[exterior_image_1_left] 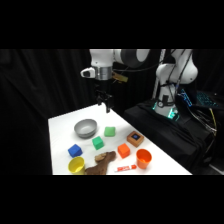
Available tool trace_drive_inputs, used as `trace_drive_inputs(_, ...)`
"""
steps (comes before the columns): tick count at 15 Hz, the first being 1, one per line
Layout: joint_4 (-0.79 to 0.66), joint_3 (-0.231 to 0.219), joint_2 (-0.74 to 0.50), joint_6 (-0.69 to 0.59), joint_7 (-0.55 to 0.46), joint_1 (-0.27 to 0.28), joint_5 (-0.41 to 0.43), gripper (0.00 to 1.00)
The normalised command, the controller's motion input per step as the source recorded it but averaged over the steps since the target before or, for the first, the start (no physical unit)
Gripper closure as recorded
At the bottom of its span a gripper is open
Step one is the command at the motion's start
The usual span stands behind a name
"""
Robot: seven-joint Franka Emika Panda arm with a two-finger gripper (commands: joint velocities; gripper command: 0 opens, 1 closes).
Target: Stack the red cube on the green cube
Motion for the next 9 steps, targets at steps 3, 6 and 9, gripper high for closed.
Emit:
trace_drive_inputs(3, -0.01, 0.027, -0.02, -0.01, 0.02, -0.012, 0.011, 0.00)
trace_drive_inputs(6, -0.05, 0.049, -0.09, 0.01, 0.10, 0.016, 0.025, 0.00)
trace_drive_inputs(9, -0.13, 0.066, -0.14, 0.05, 0.18, 0.050, 0.071, 0.00)
